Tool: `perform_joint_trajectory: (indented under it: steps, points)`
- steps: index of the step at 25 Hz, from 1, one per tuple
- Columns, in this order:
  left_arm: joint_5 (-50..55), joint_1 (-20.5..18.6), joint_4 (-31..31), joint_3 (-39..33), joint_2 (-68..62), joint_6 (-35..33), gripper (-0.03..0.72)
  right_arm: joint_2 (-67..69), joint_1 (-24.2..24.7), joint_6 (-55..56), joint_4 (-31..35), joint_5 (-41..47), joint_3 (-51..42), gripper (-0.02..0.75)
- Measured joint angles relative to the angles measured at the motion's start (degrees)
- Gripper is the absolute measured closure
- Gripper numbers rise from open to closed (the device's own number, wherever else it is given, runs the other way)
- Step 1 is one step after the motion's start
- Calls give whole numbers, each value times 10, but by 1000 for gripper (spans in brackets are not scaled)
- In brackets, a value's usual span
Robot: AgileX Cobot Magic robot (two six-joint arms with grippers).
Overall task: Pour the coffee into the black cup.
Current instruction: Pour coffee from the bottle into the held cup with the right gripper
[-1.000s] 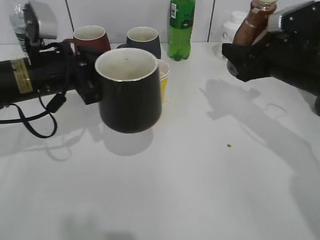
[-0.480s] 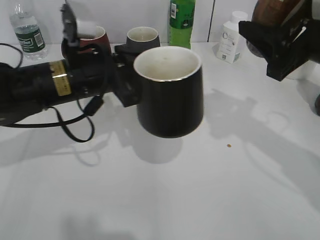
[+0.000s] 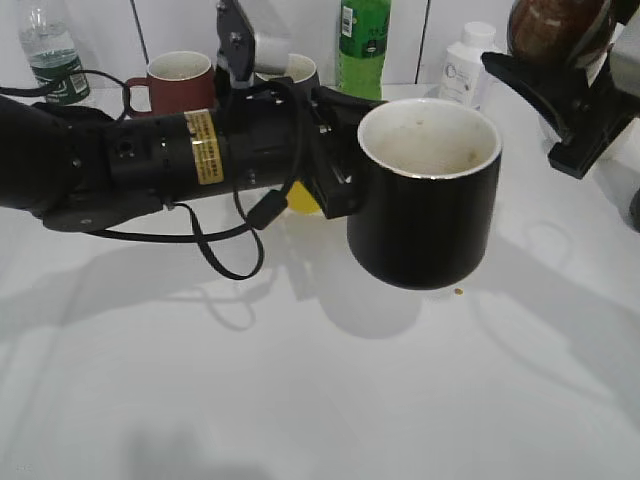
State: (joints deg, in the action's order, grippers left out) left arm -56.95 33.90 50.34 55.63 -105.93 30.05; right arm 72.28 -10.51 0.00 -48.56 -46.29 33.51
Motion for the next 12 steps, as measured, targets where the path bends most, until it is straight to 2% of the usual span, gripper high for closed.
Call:
perform_joint_trajectory:
  steps: [12]
  points:
    - [17,22,26,8,-5,0,655,0,0,-234,2,10,0,211]
